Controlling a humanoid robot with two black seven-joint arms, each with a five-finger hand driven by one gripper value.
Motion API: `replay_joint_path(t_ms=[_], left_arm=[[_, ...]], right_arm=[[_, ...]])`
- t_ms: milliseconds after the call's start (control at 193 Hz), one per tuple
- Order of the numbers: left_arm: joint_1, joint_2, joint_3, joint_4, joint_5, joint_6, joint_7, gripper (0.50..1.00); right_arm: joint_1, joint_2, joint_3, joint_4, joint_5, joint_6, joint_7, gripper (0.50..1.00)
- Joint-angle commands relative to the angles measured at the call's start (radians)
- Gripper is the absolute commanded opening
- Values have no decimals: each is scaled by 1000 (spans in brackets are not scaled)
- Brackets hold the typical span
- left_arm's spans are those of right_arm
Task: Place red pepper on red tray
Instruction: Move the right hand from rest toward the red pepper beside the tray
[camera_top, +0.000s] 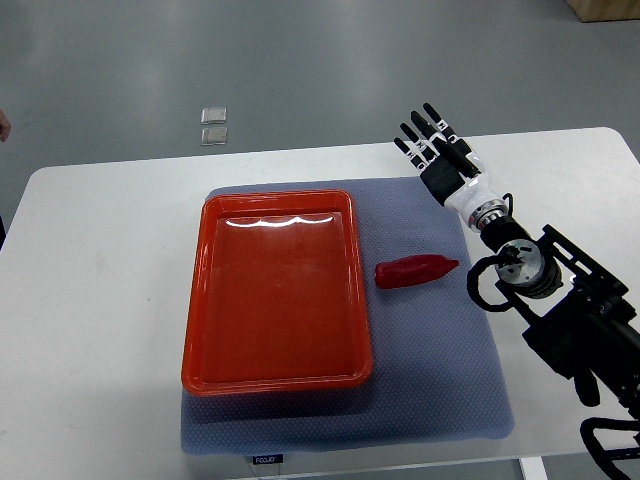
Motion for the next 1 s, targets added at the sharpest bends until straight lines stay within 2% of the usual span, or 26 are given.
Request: replay_joint_path(t_ms=[0, 441, 524, 639, 706, 820, 893, 997], left_arm=[[0, 0, 1, 0, 0, 0, 0, 1000], [-5, 0, -2, 0, -2, 0, 0, 1000], [-5, 0, -4, -2, -2, -2, 0, 1000], [-5, 0, -2, -3, 0, -6, 0, 1000], [-5, 0, -2, -5, 0, -6, 0, 1000], [-5, 0, -4, -6, 0, -6, 0, 1000], [-5, 0, -2, -6, 0, -8, 0, 1000], [-5, 0, -2, -6, 0, -8, 0, 1000]], right_arm=[[0, 0, 0, 0, 0, 0, 0, 913], [38, -14, -40, 0, -53, 6, -12, 913], [83, -34, -123, 5, -123, 11, -48, 913], [170, -130, -231, 23, -233, 18, -113, 913], [232, -193, -339, 49, -306, 37, -126, 913], [389, -354, -604, 144, -431, 66, -127, 913], [488, -413, -753, 179, -481, 71, -132, 913], [615, -480, -957, 267, -553, 92, -186, 913]])
